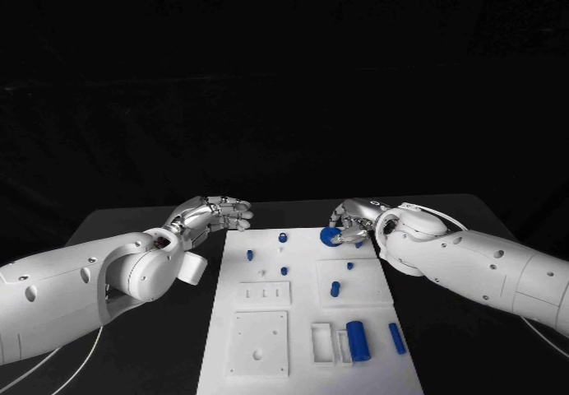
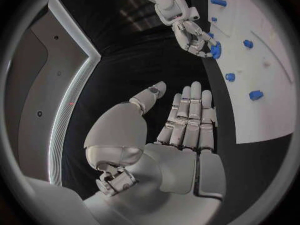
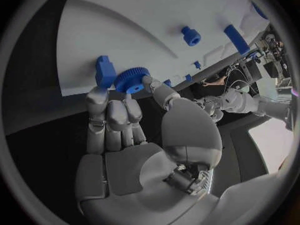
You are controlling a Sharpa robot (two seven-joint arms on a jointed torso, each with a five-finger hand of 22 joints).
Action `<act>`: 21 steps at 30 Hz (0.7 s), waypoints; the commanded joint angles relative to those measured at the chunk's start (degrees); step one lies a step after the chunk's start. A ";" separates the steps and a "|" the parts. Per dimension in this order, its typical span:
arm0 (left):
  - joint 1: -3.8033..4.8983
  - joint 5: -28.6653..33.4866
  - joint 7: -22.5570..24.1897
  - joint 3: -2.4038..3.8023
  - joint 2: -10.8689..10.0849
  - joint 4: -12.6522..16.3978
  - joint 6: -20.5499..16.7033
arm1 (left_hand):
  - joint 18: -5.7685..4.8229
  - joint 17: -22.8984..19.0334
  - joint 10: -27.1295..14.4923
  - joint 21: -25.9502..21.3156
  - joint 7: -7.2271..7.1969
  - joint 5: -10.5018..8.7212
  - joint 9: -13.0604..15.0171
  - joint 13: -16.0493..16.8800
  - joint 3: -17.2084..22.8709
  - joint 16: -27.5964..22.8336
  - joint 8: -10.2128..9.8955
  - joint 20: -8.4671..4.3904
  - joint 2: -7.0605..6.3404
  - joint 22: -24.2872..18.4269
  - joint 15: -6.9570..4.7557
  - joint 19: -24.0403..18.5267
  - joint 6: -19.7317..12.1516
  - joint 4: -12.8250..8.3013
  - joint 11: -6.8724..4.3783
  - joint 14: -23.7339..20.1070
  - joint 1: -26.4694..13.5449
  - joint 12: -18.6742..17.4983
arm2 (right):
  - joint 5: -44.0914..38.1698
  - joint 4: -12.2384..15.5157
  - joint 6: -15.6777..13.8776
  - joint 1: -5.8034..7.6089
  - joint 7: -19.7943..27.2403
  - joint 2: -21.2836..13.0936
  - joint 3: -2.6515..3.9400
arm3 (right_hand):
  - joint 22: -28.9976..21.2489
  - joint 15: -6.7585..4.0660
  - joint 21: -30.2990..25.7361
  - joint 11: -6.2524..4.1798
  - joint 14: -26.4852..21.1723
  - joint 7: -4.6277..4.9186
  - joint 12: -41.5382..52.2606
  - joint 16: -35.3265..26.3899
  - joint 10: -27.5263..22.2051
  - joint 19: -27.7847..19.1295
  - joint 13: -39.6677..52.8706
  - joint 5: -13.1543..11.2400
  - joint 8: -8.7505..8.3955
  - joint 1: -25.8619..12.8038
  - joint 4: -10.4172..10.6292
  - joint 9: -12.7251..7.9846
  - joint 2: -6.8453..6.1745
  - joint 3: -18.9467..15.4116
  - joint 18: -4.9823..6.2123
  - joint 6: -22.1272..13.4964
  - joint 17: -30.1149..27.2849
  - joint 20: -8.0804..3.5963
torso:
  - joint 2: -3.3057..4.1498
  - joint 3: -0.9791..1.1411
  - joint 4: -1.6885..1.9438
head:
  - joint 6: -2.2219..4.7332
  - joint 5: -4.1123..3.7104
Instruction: Assemble the parts on the task board
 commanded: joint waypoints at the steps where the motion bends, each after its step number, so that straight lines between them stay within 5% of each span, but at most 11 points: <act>1: 0.10 0.27 0.51 0.04 0.02 0.08 0.54 | -0.25 0.07 0.21 0.22 1.19 0.16 0.10 0.08 -0.19 -0.28 -0.39 0.03 -0.02 -0.07 0.46 -0.37 0.16 -0.08 0.19 0.13 0.28 -0.30 | -3.73 -0.03 1.38 -0.65 -0.80 -0.13 -0.45 | 1.25 -0.21 0.32 -0.35 0.13 0.55 0.23 -0.38 -0.01 -0.11 -0.17 -0.24 0.37 0.52 -0.04 0.06 -0.19 0.39 3.99 0.93 0.08 0.01 | -0.03 0.03 0.04 | -0.04 -0.04; 16: 0.10 0.27 0.46 0.03 -0.12 0.08 0.42 | -0.25 0.08 0.20 0.22 1.20 0.15 0.11 0.08 -0.19 -0.29 -0.40 0.03 -0.03 -0.07 0.46 -0.38 0.16 -0.08 0.19 0.14 0.28 -0.31 | -7.09 0.33 1.60 -0.73 -1.22 -0.24 -0.98 | 1.24 -0.20 0.53 -0.35 0.17 0.55 0.01 -0.52 -0.20 -0.27 -0.47 -0.37 0.29 1.03 -0.11 -0.05 -0.71 0.90 3.99 0.95 0.16 0.02 | -0.05 0.05 0.03 | -0.06 -0.10; 21: 0.10 0.27 0.48 0.03 -0.10 0.06 0.42 | -0.26 0.09 0.20 0.22 1.20 0.15 0.12 0.08 -0.20 -0.30 -0.41 0.03 -0.03 -0.08 0.46 -0.38 0.16 -0.08 0.19 0.14 0.27 -0.32 | -8.46 0.60 -0.27 -0.73 -1.34 -0.21 -0.99 | 1.20 -0.23 0.87 -0.39 0.30 0.48 0.06 -0.69 -0.05 -0.33 -0.67 2.19 0.48 1.19 0.11 -0.09 -1.01 1.98 3.99 1.54 0.28 0.19 | -0.02 0.04 0.06 | 0.01 -0.15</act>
